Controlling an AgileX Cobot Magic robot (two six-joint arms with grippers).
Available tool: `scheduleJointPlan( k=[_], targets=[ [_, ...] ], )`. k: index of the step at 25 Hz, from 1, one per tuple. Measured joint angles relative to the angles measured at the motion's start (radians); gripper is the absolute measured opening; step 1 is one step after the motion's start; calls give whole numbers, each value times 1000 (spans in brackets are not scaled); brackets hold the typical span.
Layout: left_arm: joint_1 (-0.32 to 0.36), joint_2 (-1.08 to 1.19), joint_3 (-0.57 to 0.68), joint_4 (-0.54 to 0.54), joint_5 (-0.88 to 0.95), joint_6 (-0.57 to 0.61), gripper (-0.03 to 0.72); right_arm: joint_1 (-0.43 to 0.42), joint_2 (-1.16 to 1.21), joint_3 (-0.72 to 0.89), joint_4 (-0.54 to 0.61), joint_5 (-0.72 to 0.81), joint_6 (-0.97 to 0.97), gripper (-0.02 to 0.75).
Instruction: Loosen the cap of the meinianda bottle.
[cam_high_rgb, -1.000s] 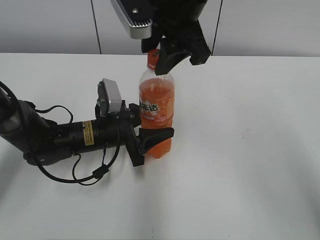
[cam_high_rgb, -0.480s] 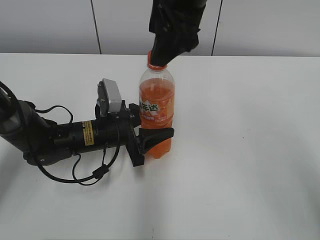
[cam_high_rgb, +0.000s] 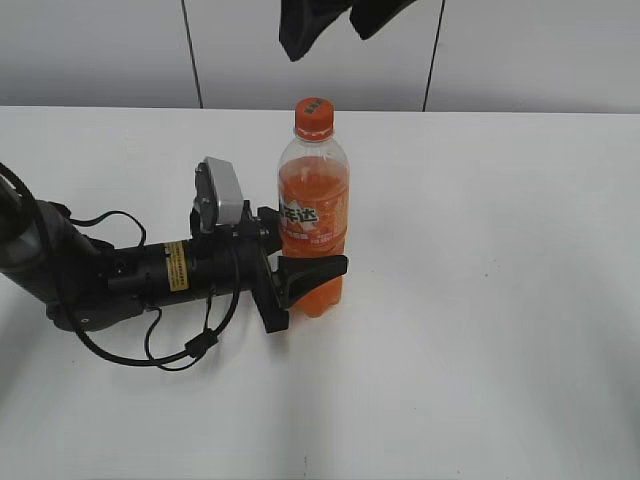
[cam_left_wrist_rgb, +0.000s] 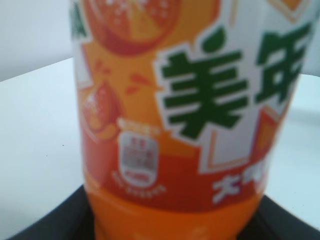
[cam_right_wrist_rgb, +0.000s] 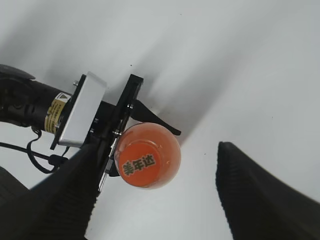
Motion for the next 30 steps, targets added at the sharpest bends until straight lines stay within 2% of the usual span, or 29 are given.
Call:
scheduleJointPlan(
  k=[8, 17, 30],
  targets=[
    [0, 0, 0, -1, 0, 0, 395, 0, -7, 0, 37, 0, 171, 546],
    [0, 0, 0, -2, 0, 0, 395, 0, -6, 61, 64, -1, 181, 546],
    [0, 0, 0, -2, 0, 0, 395, 0, 49, 63, 89, 0, 157, 546]
  ],
)
